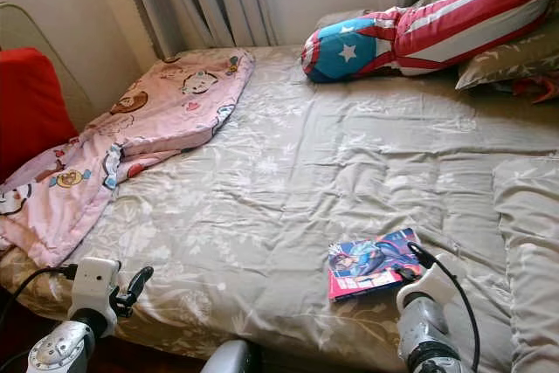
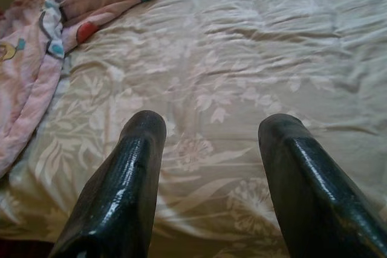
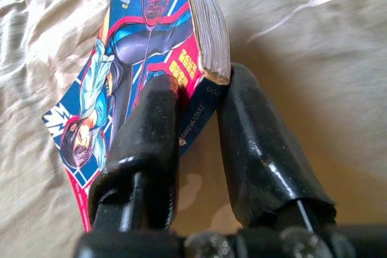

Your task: Clean up the room

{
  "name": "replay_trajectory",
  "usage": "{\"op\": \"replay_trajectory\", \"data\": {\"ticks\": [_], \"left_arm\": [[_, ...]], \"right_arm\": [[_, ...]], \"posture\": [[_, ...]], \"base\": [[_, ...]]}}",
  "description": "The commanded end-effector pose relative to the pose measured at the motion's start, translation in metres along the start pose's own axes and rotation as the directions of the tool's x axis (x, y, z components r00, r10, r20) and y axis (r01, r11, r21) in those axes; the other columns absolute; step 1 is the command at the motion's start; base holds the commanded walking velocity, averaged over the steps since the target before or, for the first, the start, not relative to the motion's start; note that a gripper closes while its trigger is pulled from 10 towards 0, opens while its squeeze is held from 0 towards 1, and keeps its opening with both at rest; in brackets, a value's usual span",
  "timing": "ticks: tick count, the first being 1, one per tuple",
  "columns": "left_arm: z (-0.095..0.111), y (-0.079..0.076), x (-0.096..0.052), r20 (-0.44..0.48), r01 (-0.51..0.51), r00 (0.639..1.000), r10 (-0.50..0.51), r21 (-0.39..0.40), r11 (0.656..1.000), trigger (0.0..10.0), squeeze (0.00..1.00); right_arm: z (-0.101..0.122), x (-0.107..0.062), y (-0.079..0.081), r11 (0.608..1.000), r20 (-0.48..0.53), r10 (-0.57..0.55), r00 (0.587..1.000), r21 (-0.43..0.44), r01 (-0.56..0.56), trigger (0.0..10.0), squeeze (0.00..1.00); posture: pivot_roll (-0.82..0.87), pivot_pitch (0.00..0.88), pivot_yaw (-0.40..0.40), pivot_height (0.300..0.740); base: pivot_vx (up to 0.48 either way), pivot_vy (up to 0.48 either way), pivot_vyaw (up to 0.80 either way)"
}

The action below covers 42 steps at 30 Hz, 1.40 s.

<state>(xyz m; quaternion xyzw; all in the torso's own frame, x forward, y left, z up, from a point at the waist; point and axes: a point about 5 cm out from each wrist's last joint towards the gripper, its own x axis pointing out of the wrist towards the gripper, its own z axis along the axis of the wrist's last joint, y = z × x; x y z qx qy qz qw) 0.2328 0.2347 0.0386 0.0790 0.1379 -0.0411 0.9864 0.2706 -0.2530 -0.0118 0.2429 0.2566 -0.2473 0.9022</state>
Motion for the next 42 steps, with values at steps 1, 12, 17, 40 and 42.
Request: {"op": "replay_trajectory", "data": {"ticks": [1,12,17,40,42], "left_arm": [[-0.002,0.001,0.001,-0.018,0.001,1.0,-0.001,0.008,1.0,10.0,0.0],[-0.002,-0.001,0.004,-0.023,0.008,1.0,-0.008,0.007,1.0,10.0,0.0],[-0.001,0.0,0.005,-0.019,0.001,1.0,-0.001,0.006,1.0,10.0,0.0],[-0.019,0.006,0.019,-0.096,-0.074,0.993,0.067,-0.067,0.995,10.0,0.0],[-0.031,0.005,0.022,-0.149,-0.109,0.985,0.091,-0.115,0.987,10.0,0.0]], "right_arm": [[0.001,0.0,0.004,1.0,0.007,0.008,1.0,-0.002,-0.008,10.0,0.0],[-0.022,-0.004,0.006,0.999,-0.058,0.03,0.998,-0.025,-0.032,10.0,0.58],[-0.02,-0.004,0.005,1.0,-0.037,0.015,0.999,0.002,-0.015,10.0,0.08],[-0.027,-0.01,0.009,0.985,0.047,0.123,0.991,-0.124,-0.116,10.0,0.0],[-0.051,-0.019,0.01,0.952,-0.019,0.208,0.978,-0.227,-0.207,10.0,0.0]], "posture": [[0.15,0.01,0.159,0.64],[0.15,0.006,0.158,0.64],[0.15,0.006,0.158,0.64],[0.08,0.0,0.141,0.64],[0.04,0.0,0.133,0.64]], "base": [[0.0,0.0,0.0],[0.0,0.0,0.0],[0.0,0.0,0.0],[0.0,0.0,0.0],[0.0,0.0,0.0]]}}
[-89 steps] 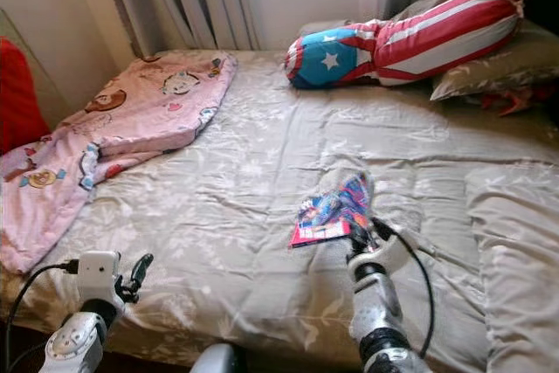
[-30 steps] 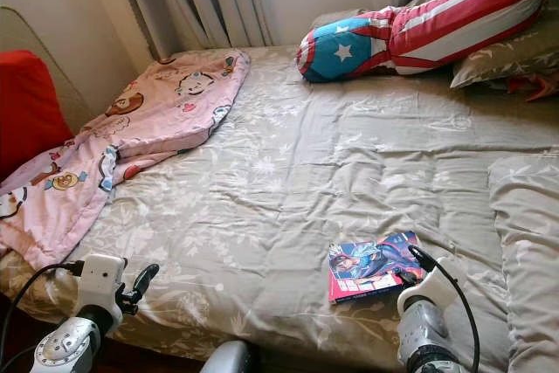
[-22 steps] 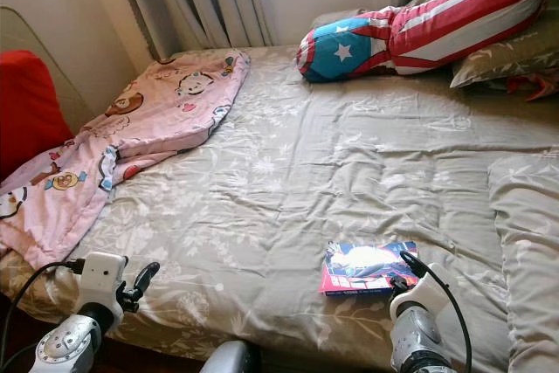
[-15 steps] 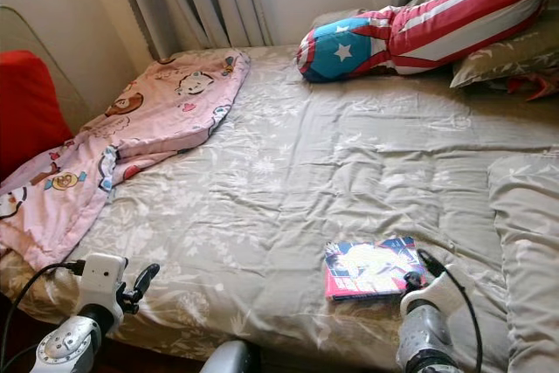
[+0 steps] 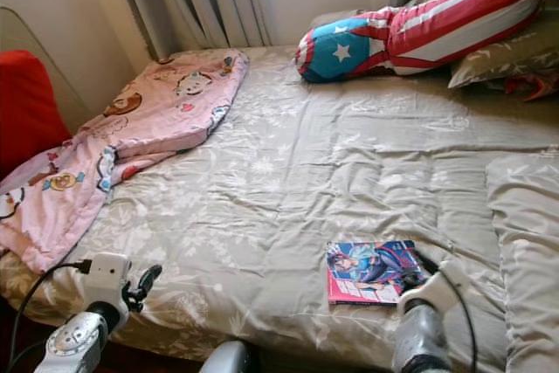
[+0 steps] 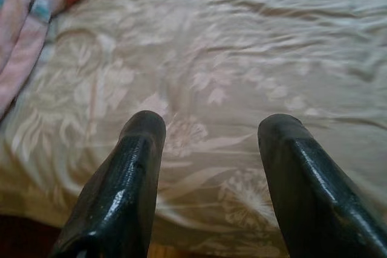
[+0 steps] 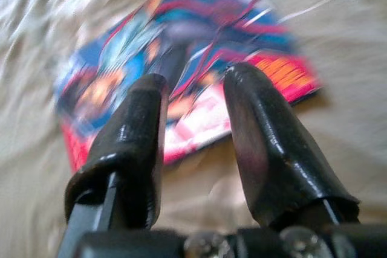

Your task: Clean up the room

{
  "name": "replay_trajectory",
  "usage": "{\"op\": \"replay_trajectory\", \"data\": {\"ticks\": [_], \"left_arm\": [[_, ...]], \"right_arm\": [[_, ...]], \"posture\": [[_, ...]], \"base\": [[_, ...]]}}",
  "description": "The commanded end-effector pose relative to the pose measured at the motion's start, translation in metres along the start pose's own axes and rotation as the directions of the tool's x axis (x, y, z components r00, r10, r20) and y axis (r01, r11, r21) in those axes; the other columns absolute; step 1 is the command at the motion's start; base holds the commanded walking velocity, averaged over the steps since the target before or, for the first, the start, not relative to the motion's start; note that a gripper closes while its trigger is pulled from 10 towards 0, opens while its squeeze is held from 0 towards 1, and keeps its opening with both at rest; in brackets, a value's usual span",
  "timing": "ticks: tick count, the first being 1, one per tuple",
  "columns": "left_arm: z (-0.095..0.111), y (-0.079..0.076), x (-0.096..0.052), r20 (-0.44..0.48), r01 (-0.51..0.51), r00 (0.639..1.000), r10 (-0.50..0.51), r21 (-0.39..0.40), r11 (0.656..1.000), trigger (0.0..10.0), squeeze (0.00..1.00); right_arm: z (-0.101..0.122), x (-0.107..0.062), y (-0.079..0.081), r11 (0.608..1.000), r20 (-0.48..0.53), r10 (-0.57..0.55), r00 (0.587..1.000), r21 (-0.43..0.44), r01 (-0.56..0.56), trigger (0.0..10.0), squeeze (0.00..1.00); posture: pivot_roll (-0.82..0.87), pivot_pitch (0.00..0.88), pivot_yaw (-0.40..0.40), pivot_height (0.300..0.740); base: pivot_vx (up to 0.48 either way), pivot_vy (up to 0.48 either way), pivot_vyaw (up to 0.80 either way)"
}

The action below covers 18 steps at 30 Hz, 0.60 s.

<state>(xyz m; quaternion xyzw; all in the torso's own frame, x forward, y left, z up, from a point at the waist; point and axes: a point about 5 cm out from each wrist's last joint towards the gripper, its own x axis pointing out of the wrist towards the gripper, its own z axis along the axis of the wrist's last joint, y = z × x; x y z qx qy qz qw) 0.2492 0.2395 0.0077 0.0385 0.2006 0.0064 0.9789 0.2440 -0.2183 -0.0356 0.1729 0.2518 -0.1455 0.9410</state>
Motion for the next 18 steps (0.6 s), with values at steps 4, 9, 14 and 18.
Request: {"op": "replay_trajectory", "data": {"ticks": [4,9,14,18], "left_arm": [[-0.02,-0.008,0.003,-0.08,-0.024,0.997,0.02,-0.052,0.998,10.0,0.0],[-0.037,-0.018,0.004,-0.17,-0.03,0.985,0.018,-0.068,0.997,10.0,0.0],[-0.058,-0.026,-0.001,-0.264,-0.051,0.964,0.025,-0.094,0.994,10.0,0.0],[-0.071,-0.031,-0.006,-0.327,-0.068,0.945,0.031,-0.102,0.992,10.0,0.0]], "right_arm": [[-0.034,-0.014,0.008,0.992,-0.095,0.095,0.991,-0.078,-0.103,10.0,0.0],[-0.046,-0.019,0.003,0.999,-0.139,0.045,0.989,-0.021,-0.049,10.0,0.0],[-0.059,-0.023,0.005,0.996,-0.213,0.056,0.975,-0.052,-0.069,10.0,0.0],[-0.066,-0.026,0.0,0.993,-0.28,0.022,0.96,-0.107,-0.054,10.0,0.0]], "posture": [[0.03,0.0,0.124,0.64],[0.01,0.0,0.103,0.654],[0.01,0.0,0.069,0.689],[-0.01,0.0,0.053,0.719]], "base": [[0.0,0.0,0.0],[0.0,0.0,0.0],[0.0,0.0,0.0],[0.0,0.0,0.0]]}}
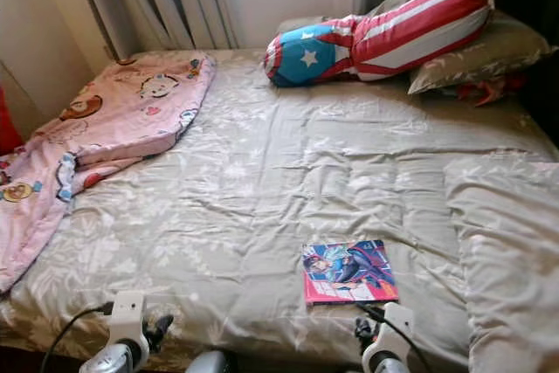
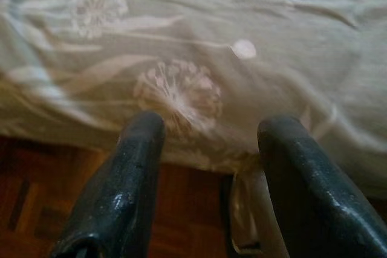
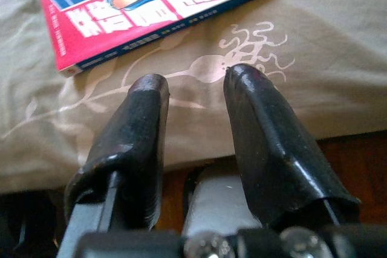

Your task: Clean up the room

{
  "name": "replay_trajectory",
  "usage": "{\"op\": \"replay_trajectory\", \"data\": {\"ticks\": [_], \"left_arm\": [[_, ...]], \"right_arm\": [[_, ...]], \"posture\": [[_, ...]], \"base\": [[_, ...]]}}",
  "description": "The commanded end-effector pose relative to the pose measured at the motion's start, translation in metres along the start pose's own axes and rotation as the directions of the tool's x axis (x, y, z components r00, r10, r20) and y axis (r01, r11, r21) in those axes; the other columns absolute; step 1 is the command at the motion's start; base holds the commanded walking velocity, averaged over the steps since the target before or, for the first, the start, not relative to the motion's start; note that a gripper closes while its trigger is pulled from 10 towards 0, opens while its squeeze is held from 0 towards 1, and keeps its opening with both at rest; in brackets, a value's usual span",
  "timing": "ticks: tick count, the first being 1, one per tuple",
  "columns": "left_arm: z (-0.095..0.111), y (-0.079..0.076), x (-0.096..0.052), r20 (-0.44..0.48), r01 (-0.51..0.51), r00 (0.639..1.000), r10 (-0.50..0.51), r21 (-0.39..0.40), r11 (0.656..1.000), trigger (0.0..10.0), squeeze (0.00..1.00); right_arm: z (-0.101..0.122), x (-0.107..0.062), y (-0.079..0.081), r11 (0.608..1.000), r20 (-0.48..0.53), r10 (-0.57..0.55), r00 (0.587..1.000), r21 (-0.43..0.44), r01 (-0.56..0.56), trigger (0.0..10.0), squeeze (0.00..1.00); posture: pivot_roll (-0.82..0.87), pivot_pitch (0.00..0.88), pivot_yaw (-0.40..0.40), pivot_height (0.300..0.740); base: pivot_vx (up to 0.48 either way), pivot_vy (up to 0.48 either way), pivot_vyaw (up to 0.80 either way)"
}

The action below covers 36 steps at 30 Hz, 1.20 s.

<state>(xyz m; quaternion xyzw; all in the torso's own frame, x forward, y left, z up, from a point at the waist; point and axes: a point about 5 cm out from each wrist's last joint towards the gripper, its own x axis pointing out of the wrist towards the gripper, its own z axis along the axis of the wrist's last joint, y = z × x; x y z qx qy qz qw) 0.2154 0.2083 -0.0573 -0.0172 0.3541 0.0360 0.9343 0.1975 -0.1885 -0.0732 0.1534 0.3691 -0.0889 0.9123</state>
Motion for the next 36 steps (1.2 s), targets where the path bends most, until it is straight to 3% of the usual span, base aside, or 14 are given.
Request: {"op": "replay_trajectory", "data": {"ticks": [1,9,13,33,36], "left_arm": [[-0.002,0.004,0.0,-0.017,-0.03,0.999,0.03,-0.002,1.0,10.0,0.0],[-0.034,0.003,-0.008,-0.142,-0.058,0.988,0.058,0.002,0.998,10.0,0.0],[-0.039,0.0,-0.01,-0.165,-0.056,0.985,0.054,-0.007,0.998,10.0,0.0],[-0.046,-0.002,-0.012,-0.193,-0.046,0.98,0.047,0.008,0.999,10.0,0.0],[-0.045,-0.002,-0.012,-0.192,-0.048,0.98,0.049,0.01,0.999,10.0,0.0]], "right_arm": [[-0.006,-0.001,-0.001,0.999,-0.043,-0.019,0.999,-0.039,0.017,10.0,0.0],[-0.02,-0.004,0.0,0.991,-0.119,0.0,0.993,-0.134,-0.016,10.0,0.0],[-0.026,-0.006,-0.001,0.951,-0.145,0.004,0.989,-0.305,-0.048,10.0,0.0],[-0.04,-0.011,-0.001,0.915,-0.193,0.005,0.981,-0.396,-0.082,10.0,0.0],[-0.04,-0.012,-0.001,0.909,-0.187,-0.007,0.982,-0.411,-0.072,10.0,0.0]], "posture": [[0.0,0.0,0.047,0.724],[-0.02,0.0,0.033,0.74],[-0.02,0.0,0.025,0.74],[-0.02,0.0,0.033,0.74],[-0.01,0.0,0.035,0.74]], "base": [[0.0,0.0,0.0],[0.0,0.0,0.0],[0.0,0.0,0.0],[0.0,0.0,0.0],[0.0,0.0,0.69]]}}
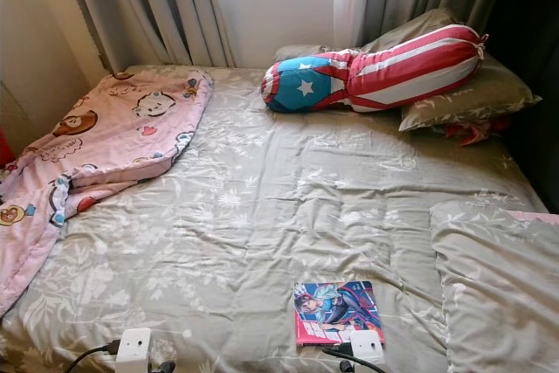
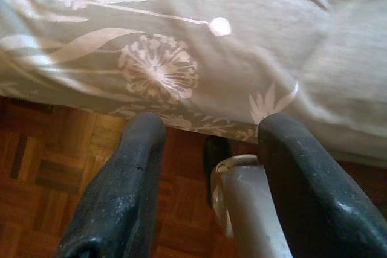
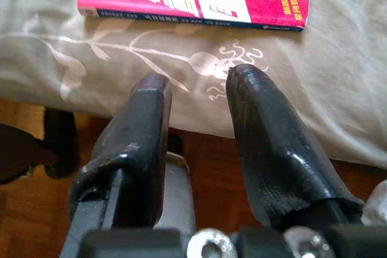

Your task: Clean up the room

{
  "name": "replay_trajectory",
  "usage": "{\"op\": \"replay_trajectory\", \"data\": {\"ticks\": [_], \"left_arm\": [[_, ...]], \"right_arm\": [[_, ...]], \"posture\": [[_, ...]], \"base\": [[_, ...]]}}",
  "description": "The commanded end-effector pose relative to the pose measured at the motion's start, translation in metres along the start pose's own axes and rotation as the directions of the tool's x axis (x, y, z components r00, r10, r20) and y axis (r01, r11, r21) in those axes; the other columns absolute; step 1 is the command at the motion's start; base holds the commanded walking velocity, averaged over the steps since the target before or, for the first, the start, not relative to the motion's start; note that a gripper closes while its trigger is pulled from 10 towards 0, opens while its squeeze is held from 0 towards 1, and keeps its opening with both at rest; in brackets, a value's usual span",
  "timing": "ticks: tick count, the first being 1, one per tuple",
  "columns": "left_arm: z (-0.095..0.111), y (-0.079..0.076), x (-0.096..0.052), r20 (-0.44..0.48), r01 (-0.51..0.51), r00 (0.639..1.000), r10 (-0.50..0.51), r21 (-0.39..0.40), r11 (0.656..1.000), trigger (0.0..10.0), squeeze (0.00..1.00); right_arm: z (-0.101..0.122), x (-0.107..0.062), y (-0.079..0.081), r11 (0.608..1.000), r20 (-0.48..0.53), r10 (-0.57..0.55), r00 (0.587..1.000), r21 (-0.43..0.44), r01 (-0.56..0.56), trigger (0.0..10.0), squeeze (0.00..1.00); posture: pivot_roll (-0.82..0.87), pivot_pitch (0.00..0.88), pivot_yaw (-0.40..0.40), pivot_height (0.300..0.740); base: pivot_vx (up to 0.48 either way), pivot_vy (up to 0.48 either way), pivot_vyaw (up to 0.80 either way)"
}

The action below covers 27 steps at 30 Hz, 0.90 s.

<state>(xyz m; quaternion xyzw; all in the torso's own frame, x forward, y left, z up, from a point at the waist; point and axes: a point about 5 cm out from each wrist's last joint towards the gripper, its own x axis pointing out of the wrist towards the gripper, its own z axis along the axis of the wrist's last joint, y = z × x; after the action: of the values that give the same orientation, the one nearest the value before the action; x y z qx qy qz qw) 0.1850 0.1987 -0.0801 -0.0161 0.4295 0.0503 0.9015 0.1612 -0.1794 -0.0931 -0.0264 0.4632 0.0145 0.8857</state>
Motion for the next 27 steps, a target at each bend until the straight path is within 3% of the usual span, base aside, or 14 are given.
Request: {"op": "replay_trajectory", "data": {"ticks": [1,4,18,27], "left_arm": [[-0.008,0.006,-0.002,-0.029,-0.017,0.999,0.018,0.008,1.0,10.0,0.0],[-0.007,0.007,-0.002,-0.025,-0.021,0.999,0.021,0.002,1.0,10.0,0.0],[-0.005,0.008,-0.001,-0.03,-0.03,0.999,0.03,-0.02,0.999,10.0,0.0],[-0.007,0.011,-0.002,-0.043,-0.031,0.999,0.031,-0.008,0.999,10.0,0.0]], "right_arm": [[0.001,0.001,0.004,1.0,0.004,0.005,1.0,-0.022,-0.005,10.0,0.0],[0.0,0.001,0.005,1.0,-0.007,0.01,1.0,-0.014,-0.01,10.0,0.0],[0.004,0.002,0.003,1.0,-0.006,-0.008,1.0,0.013,0.008,10.0,0.0],[0.002,0.0,-0.01,0.999,-0.011,-0.021,1.0,0.04,0.021,10.0,0.0]], "posture": [[-0.01,0.0,0.035,0.74],[-0.01,0.0,0.035,0.74],[0.01,0.0,0.039,0.74],[0.02,0.0,0.038,0.74]], "base": [[0.0,0.0,0.8],[0.0,0.0,0.6],[0.0,0.0,0.0],[0.0,0.316,0.0]]}}
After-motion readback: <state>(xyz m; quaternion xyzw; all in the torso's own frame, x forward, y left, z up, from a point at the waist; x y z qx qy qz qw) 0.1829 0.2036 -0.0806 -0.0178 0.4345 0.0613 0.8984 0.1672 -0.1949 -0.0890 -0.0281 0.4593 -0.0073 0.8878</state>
